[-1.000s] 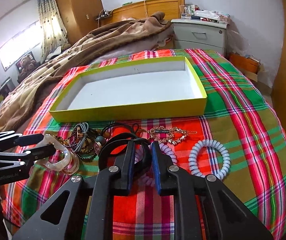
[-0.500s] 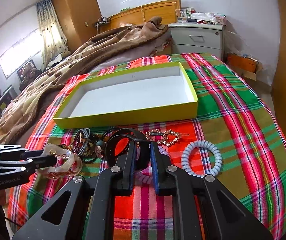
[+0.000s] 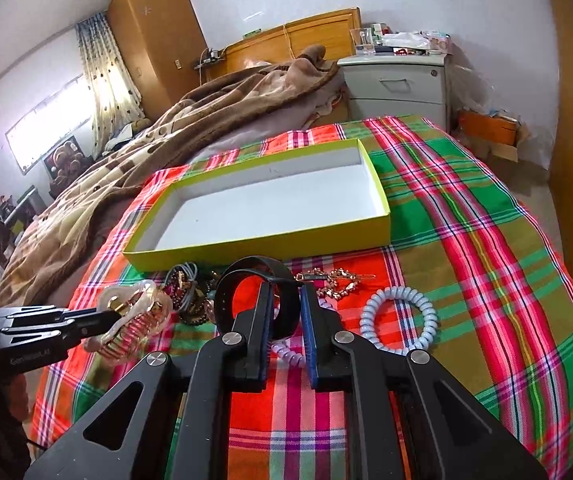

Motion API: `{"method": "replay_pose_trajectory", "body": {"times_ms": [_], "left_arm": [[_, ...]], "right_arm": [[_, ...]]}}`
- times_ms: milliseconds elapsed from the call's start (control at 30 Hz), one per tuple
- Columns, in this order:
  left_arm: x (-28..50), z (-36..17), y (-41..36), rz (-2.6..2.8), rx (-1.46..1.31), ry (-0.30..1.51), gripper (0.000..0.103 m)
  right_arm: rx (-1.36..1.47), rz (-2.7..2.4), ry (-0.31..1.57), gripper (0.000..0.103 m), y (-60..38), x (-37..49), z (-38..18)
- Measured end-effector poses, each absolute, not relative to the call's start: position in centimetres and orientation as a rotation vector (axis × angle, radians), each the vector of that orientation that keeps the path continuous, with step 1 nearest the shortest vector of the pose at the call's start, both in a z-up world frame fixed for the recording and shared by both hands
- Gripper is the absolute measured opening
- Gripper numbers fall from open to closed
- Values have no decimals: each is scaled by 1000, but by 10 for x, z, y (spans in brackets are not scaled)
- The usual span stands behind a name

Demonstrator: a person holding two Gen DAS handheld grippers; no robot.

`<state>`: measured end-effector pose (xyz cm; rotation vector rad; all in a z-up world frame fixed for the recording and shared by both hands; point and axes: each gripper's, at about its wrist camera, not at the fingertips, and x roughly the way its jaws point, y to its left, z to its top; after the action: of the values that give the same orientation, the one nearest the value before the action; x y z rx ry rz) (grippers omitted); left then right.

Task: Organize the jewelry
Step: 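Grasp the clear claw hair clip with the left tool while the right tool grasps the black watch band, then lower the clip and band into the box and open both tools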

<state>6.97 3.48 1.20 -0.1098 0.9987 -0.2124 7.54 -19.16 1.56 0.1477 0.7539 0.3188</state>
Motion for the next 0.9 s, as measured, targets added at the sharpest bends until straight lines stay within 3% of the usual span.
{"method": "replay_pose_trajectory", "body": {"times_ms": [400,900], "left_arm": [[82,39,50,-168,-157,938,14],[163,54,59,-127,-168,903,14]], "right_arm": [[169,324,711,14,-198,89,43],[203,302,764,14,-204,184,49]]}}
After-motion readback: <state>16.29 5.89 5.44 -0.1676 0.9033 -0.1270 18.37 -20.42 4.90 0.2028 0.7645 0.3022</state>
